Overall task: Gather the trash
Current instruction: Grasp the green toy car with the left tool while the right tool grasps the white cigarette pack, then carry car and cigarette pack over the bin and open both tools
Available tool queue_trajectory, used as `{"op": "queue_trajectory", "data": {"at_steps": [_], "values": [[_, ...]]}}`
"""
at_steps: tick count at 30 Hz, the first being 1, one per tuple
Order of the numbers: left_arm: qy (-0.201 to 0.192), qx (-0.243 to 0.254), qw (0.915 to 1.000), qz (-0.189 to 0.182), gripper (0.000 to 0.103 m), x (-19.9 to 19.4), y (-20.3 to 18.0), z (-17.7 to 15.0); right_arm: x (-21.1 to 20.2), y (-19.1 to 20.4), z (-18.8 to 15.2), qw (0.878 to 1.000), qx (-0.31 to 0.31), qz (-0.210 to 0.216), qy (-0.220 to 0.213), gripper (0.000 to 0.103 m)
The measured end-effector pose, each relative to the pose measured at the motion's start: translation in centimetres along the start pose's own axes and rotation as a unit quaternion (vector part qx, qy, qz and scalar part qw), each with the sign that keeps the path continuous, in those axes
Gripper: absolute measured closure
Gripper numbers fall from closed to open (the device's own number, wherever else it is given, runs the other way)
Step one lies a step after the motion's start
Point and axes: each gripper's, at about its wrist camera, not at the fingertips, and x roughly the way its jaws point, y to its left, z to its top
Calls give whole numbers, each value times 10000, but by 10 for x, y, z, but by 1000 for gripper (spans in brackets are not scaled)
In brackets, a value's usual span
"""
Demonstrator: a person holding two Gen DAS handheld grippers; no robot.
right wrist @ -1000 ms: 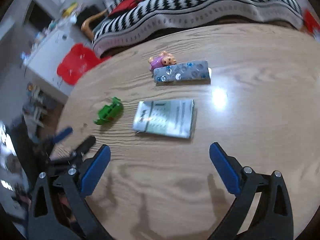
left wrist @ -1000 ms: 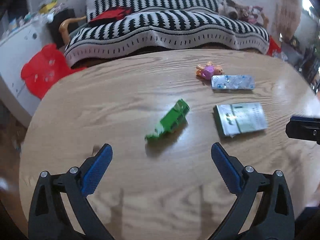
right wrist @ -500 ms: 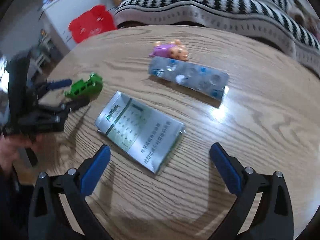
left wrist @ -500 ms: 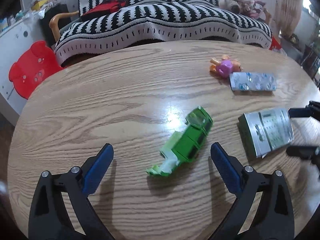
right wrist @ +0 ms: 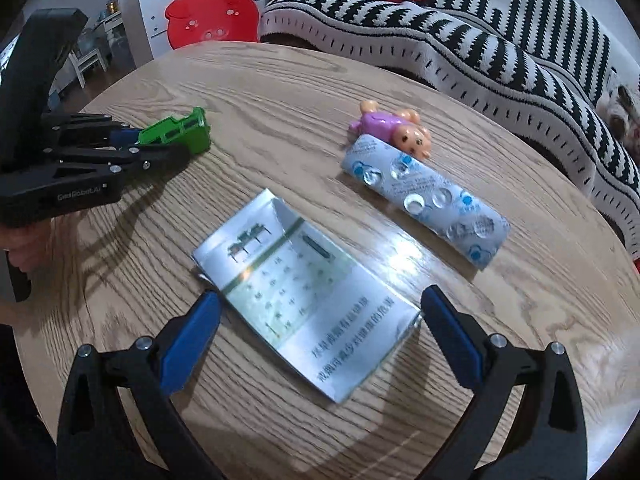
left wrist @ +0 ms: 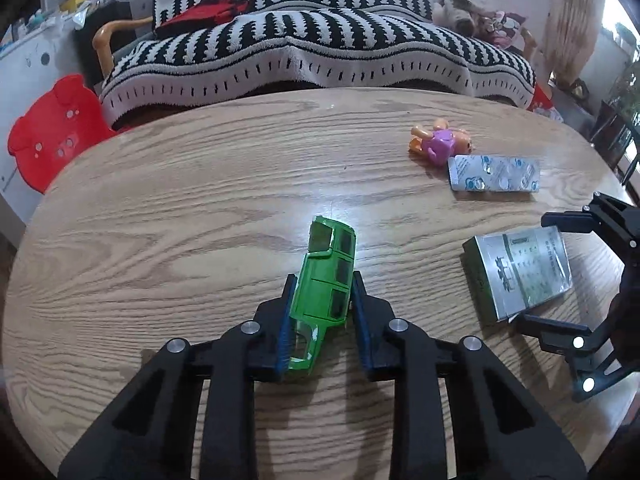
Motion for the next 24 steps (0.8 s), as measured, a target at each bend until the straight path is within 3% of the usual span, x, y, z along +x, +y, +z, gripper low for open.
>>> {"op": "queue_trajectory", "data": {"at_steps": [2, 5, 10, 18, 24], "values": [[0, 13, 10000, 28, 78, -5, 0, -2, -1, 5, -2, 9999, -59, 150, -1, 11], [-38, 107, 9999, 94, 78, -15, -1, -5, -7, 9, -1, 9998, -37, 207, 43, 28], [-132, 113, 9998, 35, 78, -40, 0, -10, -16, 23, -9, 9995, 35, 299, 85, 35], [-173, 189, 9997, -34, 78, -95, -13, -36, -68, 33, -28, 9956, 806, 419, -210, 38], [-319, 211, 9990, -227, 78, -145, -30, -67, -127, 47, -63, 9941, 941, 260, -478, 38]]}}
